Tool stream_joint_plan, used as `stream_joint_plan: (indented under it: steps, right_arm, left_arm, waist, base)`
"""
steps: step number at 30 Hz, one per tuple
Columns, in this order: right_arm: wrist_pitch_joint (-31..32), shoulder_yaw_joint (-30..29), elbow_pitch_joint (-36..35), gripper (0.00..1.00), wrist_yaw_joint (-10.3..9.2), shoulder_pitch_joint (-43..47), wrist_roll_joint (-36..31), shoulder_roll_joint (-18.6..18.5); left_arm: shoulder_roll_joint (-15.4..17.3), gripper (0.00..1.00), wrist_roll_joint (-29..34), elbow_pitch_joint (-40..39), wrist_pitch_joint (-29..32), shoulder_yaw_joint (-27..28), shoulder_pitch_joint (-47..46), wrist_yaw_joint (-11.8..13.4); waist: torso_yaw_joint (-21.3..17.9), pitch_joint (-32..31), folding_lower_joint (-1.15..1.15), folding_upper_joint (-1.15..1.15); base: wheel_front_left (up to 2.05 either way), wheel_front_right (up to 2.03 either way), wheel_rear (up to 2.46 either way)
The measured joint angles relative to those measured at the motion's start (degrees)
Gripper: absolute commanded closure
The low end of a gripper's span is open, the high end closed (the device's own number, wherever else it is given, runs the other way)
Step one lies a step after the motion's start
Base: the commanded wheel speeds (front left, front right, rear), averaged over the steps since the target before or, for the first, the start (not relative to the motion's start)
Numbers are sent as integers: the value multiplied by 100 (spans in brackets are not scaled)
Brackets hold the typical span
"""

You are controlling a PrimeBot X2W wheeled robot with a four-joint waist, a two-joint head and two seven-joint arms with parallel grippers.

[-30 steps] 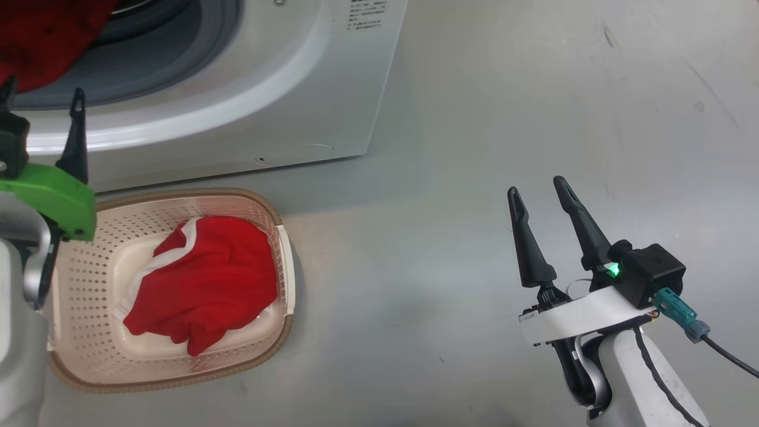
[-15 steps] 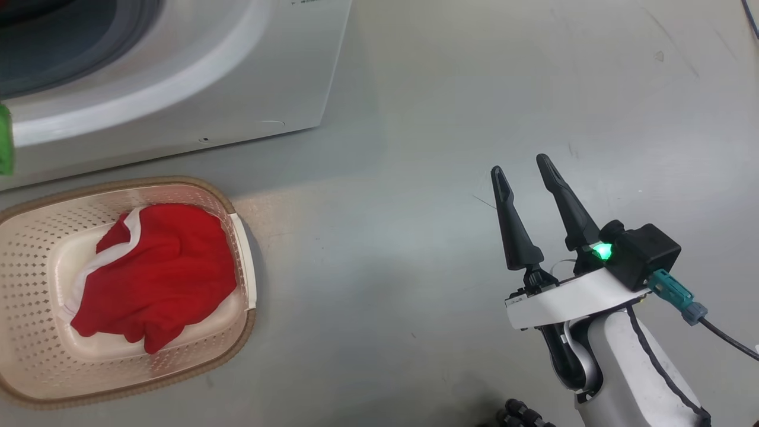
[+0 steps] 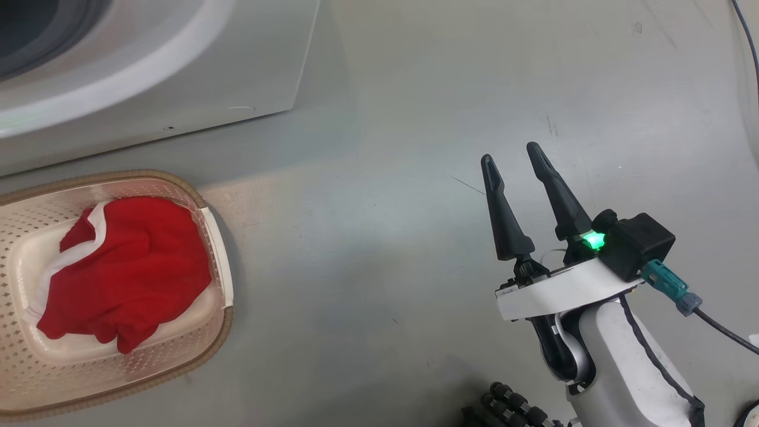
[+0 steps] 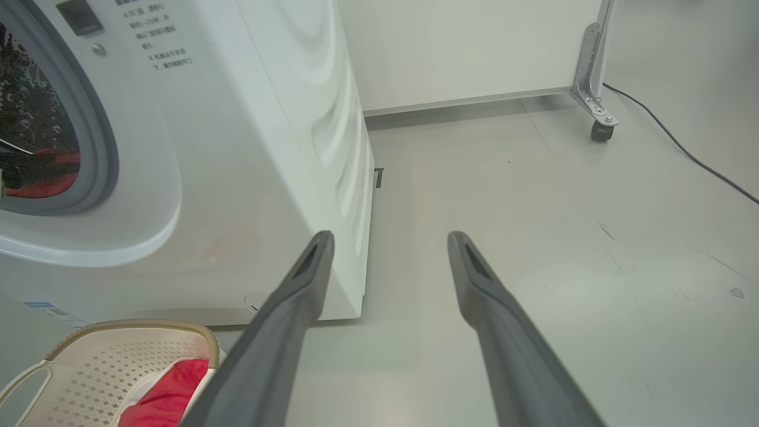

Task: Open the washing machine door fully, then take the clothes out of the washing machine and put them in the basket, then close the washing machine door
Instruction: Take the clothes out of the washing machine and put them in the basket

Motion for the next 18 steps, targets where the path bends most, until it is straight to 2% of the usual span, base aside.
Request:
stream_joint_plan:
  steps: [12,18]
  right_arm:
    - [0,55,7,0,-91,-52,43,5]
    - [0,78,9,0,-92,-113,43,5]
  left_arm:
    - [32,0,41,428,182,52,-245,200]
    - [34,0,46,597,153,27,-378,207]
  waist:
    - [-69,94,0,0]
    - [-70,113,0,0]
  base:
    - [0,0,0]
    - [0,0,0]
